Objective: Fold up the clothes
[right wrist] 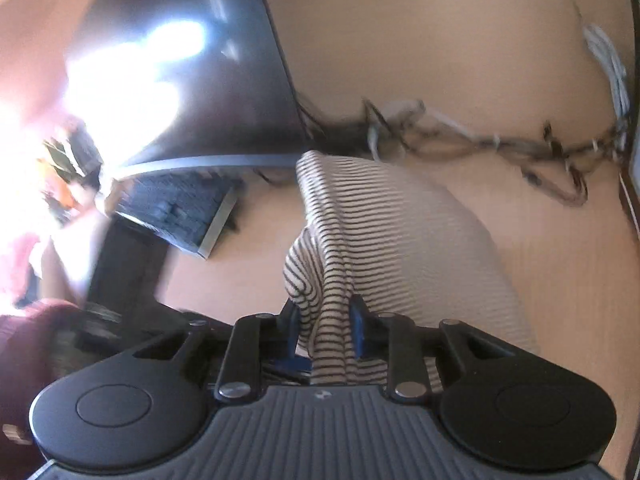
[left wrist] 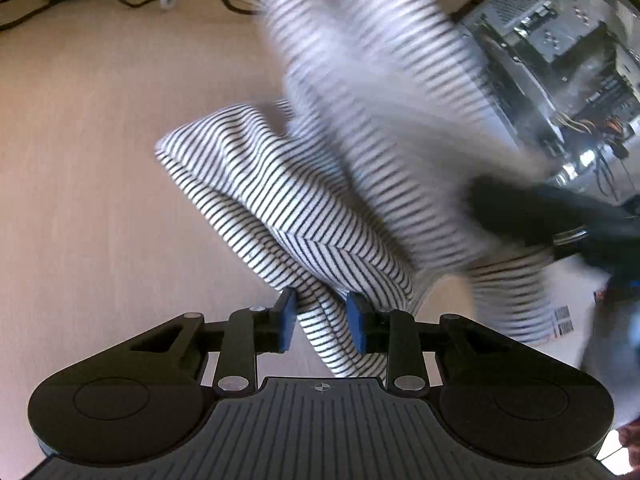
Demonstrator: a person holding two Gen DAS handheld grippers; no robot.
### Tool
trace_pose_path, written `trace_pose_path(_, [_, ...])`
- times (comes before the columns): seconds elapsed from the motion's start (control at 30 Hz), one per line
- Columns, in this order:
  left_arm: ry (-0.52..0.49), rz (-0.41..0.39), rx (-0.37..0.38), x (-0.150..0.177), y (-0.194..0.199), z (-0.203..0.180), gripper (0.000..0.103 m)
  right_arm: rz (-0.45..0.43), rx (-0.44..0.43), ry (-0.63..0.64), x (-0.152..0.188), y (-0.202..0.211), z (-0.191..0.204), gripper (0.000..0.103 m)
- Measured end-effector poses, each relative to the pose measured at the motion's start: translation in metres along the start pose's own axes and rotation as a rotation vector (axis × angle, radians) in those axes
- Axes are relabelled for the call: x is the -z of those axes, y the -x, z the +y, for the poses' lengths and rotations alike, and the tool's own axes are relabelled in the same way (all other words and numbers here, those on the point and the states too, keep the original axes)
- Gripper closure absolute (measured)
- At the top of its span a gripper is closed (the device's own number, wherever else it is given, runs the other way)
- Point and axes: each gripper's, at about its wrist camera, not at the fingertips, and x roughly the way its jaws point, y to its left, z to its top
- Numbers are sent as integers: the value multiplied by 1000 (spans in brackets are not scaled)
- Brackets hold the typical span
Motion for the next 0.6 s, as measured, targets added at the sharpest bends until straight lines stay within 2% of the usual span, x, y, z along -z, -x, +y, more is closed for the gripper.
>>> trace_pose_path(0.03, [-15, 3, -6, 2, 2, 0, 72, 14, 16, -22, 4, -8, -3, 77])
trace_pose_path(0.07, [-33, 4, -20, 3, 6, 0, 66, 21, 15, -44, 8, -14, -6, 76])
trace_pose_path(0.13, [-64, -1, -52, 5, 18, 3, 56, 20, 24, -20, 14, -17, 1, 76])
trace_pose_path(0.17, [-72, -17, -75, 5, 28, 7, 55, 17, 49, 35, 18, -19, 9, 74])
trace_pose_path(0.2, [-73, -38, -89, 5, 39, 12, 55, 14, 75, 93, 23, -20, 18, 74])
trace_pose_path(0.3, [-50, -141, -155, -3, 77, 25, 55, 7, 91, 154, 28, -19, 26, 70])
trace_pose_path(0.37, [-73, -216, -182, -10, 106, 29, 55, 3, 101, 194, 32, -18, 32, 65])
trace_pose_path(0.47, [-142, -299, -136, -36, 113, 2, 55, -4, 115, 253, 38, -16, 40, 59])
trace_pose_path(0.53, [-162, -310, -84, -50, 99, -15, 53, -9, 125, 293, 41, -15, 46, 56])
trace_pose_path(0.6, [-176, -282, -99, -50, 85, -16, 53, -13, 134, 332, 45, -15, 52, 54])
